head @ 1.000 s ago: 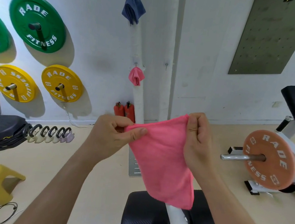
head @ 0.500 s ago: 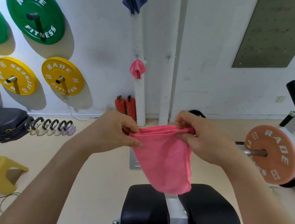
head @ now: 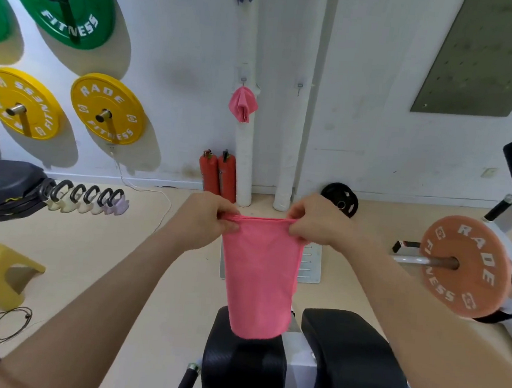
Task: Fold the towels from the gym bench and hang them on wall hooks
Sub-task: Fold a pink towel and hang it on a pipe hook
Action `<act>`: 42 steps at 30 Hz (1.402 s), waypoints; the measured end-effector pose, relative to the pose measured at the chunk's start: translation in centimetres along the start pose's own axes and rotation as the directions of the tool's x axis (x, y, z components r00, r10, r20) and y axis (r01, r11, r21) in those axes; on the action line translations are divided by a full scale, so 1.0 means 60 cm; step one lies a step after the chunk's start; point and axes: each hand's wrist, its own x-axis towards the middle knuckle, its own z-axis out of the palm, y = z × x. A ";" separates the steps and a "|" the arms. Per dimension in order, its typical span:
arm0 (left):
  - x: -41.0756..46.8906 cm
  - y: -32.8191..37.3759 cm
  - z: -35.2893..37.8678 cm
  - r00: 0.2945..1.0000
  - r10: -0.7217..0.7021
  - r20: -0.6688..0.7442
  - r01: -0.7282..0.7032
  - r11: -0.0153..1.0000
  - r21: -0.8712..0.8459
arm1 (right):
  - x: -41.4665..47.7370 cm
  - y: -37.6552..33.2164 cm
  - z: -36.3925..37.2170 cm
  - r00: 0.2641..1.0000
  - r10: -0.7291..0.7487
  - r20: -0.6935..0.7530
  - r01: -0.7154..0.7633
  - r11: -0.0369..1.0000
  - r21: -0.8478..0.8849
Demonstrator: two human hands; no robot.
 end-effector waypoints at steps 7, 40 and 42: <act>-0.001 -0.006 -0.010 0.914 0.034 -0.404 -0.098 0.986 -0.138 | 0.026 -0.013 -0.004 0.941 -0.015 -0.339 0.124 0.944 0.305; -0.397 -0.159 0.335 0.674 -0.032 0.738 -0.203 0.952 0.227 | -0.244 0.254 0.459 0.868 -0.091 0.489 0.263 0.919 -0.295; -0.391 -0.169 0.327 0.612 -0.087 0.786 -0.040 0.989 0.140 | -0.236 0.248 0.442 0.854 -0.034 0.519 0.179 0.956 -0.233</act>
